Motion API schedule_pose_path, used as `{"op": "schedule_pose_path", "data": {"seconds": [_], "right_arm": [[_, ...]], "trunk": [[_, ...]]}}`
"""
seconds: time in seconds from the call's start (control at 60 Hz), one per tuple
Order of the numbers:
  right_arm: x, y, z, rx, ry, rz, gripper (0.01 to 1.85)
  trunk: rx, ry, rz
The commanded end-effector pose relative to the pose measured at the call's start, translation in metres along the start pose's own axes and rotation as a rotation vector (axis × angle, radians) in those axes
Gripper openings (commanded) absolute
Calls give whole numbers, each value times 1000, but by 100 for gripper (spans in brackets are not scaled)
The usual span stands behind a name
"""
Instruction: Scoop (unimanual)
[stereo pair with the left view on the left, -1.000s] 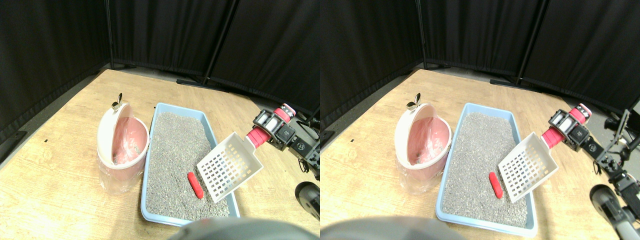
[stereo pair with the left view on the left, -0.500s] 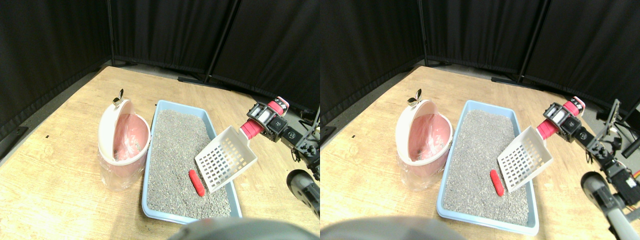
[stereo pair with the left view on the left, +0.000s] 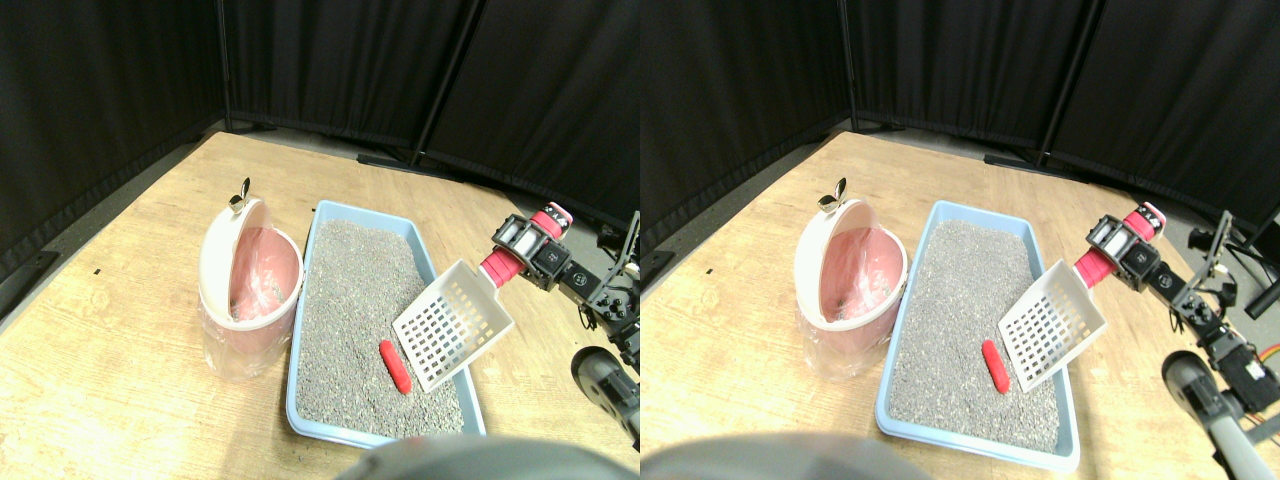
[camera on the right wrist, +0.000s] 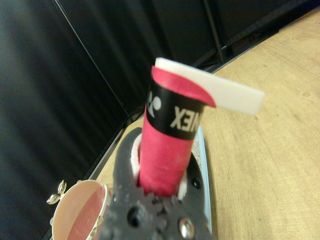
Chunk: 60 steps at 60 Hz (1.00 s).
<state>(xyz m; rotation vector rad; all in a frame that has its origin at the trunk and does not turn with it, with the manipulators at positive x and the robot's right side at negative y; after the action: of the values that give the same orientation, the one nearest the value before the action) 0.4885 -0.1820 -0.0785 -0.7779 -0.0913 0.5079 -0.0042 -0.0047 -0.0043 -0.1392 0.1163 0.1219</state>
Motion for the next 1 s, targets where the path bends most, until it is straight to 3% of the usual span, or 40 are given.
{"op": "schedule_pose_path", "data": {"seconds": [0.017,0.183,0.317,0.467,0.617,0.817,0.85,1.0], "right_arm": [[-1,-5,11,-20,-75,-14,5],[-2,3,10,-32,-70,12,5],[-4,23,2,-11,-99,39,5],[-7,35,-6,19,-23,36,5],[-9,57,-13,93,-33,105,5],[-14,107,-1,195,-30,159,5],[-14,111,2,204,-7,166,5],[-6,128,13,259,-51,196,5]], "trunk": [[-17,16,12],[-15,21,11],[-14,21,12],[-15,25,14],[-15,31,15],[-18,29,18],[-17,29,18],[-21,34,21]]}}
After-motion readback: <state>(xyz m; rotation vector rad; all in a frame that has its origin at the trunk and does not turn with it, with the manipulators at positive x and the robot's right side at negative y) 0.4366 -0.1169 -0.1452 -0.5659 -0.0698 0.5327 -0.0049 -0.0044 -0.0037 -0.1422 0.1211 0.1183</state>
